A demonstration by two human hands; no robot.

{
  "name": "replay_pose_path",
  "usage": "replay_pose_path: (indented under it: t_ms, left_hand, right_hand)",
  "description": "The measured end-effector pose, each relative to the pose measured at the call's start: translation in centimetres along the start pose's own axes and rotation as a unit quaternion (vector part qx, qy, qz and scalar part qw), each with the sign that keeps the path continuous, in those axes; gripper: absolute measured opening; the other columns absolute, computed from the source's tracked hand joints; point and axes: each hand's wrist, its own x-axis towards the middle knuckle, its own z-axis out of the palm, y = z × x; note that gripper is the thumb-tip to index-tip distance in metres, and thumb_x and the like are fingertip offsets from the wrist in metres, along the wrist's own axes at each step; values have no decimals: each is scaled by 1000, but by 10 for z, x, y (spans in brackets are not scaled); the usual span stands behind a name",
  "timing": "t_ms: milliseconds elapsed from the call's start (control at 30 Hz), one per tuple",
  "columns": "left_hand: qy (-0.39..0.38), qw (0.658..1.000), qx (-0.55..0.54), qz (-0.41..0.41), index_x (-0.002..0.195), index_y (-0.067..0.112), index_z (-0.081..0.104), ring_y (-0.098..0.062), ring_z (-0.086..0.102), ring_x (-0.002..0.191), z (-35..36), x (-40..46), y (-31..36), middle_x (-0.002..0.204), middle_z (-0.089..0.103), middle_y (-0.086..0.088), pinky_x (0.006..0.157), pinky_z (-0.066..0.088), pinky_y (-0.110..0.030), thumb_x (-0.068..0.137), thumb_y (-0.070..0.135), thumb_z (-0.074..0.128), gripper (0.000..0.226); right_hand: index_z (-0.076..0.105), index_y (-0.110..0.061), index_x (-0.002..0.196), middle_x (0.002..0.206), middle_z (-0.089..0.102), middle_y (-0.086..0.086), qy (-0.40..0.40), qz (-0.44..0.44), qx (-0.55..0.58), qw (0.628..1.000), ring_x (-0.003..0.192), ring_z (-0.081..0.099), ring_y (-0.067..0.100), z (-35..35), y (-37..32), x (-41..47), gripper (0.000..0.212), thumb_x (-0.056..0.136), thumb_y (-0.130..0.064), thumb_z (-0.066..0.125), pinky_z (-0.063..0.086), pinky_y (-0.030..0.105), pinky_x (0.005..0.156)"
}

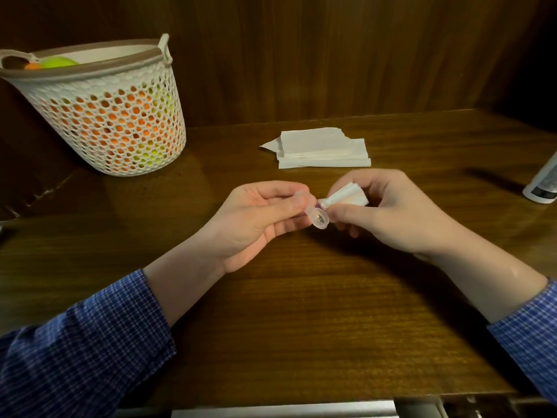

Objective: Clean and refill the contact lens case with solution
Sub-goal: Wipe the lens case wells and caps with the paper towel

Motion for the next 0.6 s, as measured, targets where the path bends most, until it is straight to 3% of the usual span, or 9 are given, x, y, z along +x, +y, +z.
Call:
replay_pose_path:
  t_ms: [167,467,533,600]
  left_hand:
    - [1,1000,12,10,104,8,81,-24,73,102,-1,1,-2,110,77,-15,81,61,-28,76,15,75,29]
    - [82,990,72,86,104,9,76,-26,74,100,-5,3,-2,105,78,-15,87,61,-33,71,23,78,36]
    - [113,983,97,106,106,9,75,-23,76,94,-9,2,1,101,79,-13,84,61,-30,70,23,80,38]
    - [134,975,127,123,109,12,74,-21,77,94,-15,0,3,101,80,-9,82,62,-30,73,19,82,37]
  right_hand:
    - [79,-19,93,78,74,7,-39,14,65,997,68,65,24,5,3,2,15,96,-9,67,54,28,60]
    - [79,-14,79,73,73,9,-87,97,188,973,57,62,12,5,-1,1,17,92,-9,69,46,25,58]
    - [79,-7,88,72,73,9,-101,111,215,965,56,62,11,3,-2,1,9,89,-11,71,45,23,56]
    - [75,0,95,72,72,9,-66,125,222,965,56,60,12,-2,-3,3,13,90,-11,70,47,22,56]
